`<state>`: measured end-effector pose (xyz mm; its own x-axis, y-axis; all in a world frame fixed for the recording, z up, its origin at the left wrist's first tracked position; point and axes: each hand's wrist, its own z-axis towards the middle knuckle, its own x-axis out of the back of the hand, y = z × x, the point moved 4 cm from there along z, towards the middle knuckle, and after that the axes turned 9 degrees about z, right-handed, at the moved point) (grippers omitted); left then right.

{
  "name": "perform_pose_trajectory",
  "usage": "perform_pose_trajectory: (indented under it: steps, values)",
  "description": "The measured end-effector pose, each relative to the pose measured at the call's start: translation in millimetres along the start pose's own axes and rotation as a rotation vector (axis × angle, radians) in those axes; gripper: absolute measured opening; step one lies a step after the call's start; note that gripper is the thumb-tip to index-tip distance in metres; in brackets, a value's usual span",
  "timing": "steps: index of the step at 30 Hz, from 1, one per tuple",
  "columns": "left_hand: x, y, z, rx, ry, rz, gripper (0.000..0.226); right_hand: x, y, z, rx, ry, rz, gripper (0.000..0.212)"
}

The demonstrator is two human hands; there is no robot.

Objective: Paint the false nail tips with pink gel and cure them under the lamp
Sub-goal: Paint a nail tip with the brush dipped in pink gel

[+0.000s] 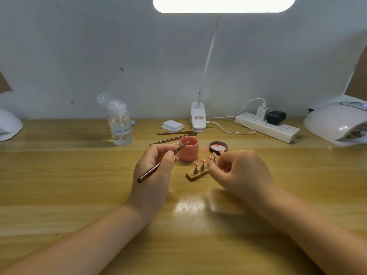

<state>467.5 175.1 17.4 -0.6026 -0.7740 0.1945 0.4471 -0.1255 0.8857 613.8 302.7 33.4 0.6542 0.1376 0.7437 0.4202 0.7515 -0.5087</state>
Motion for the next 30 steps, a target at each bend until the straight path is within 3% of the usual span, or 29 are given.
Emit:
perform_pose_trajectory:
  steps: [2, 7, 10, 13, 15, 21, 30]
  values:
    - [-1.3, -1.0, 0.1, 0.023, -0.017, -0.011, 0.016, 15.8, 15.4, 7.3, -0.07, 0.044, -0.026, 0.03]
    - [-6.2, 1.0, -2.8, 0.041, -0.102, -0.076, 0.01, 10.8, 52.2, 14.6, -0.273, -0.06, -0.034, 0.02]
    - [-5.8, 1.6, -3.4, 0.033, -0.1, -0.094, 0.019, 3.1, 58.9, 16.0, -0.272, -0.073, 0.099, 0.035]
    - [-4.4, -0.3, -1.9, 0.038, -0.075, -0.095, 0.009, -3.1, 60.9, 17.2, -0.277, -0.19, 0.11, 0.06]
    - [-3.7, -1.9, -1.2, 0.052, -0.062, -0.088, 0.014, -3.8, 62.0, 17.7, -0.259, -0.244, 0.106, 0.069]
    - [-2.1, -1.5, -1.4, 0.044, -0.052, -0.067, 0.015, 0.4, 64.8, 18.5, -0.139, -0.238, 0.258, 0.076]
    - [-0.7, -1.8, -0.7, 0.052, -0.045, -0.064, 0.014, -4.0, 53.9, 14.7, -0.115, -0.321, 0.342, 0.076]
